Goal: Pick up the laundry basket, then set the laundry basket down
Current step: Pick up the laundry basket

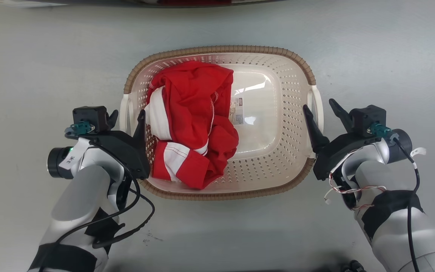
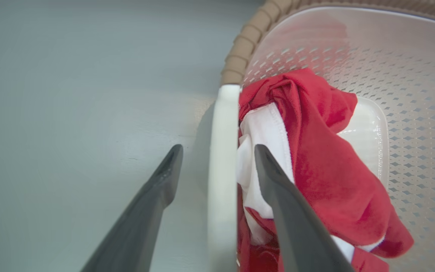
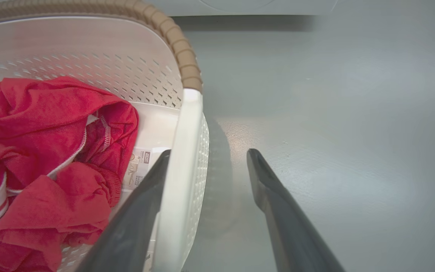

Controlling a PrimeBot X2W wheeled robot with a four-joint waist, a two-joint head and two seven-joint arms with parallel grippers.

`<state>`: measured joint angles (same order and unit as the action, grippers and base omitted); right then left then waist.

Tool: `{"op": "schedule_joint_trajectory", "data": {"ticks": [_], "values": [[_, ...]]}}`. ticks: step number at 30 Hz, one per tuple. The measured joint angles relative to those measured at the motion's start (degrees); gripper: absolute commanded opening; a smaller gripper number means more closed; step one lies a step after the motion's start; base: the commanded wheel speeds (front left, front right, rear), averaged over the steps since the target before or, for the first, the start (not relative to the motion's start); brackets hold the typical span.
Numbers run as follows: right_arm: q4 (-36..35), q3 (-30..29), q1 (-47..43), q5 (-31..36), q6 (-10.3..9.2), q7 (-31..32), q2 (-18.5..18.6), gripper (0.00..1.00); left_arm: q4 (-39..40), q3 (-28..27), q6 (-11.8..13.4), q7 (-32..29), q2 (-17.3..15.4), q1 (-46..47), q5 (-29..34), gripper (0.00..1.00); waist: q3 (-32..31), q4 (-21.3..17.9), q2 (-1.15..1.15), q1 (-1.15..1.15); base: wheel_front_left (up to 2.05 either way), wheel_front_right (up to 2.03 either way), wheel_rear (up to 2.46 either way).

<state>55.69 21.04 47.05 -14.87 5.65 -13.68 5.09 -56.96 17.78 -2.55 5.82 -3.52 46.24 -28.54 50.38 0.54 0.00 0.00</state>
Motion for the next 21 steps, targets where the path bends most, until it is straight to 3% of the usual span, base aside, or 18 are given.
{"op": "schedule_joint_trajectory", "data": {"ticks": [1,21], "values": [[0.27,0.00,0.31,-0.26,0.10,-0.01,-0.02,0.00,-0.36,0.12,-0.04,0.00,-0.02,0.16,0.00,0.00,0.04,0.01,0.00,0.00,0.00,0.00,0.00],[7.79,0.35,1.68,-1.46,1.27,-0.35,-0.89,0.00,-8.43,2.94,-2.08,-0.77,2.23,2.26,0.00,0.00,-4.53,0.36,0.00,0.00,0.00,0.00,0.00]]}}
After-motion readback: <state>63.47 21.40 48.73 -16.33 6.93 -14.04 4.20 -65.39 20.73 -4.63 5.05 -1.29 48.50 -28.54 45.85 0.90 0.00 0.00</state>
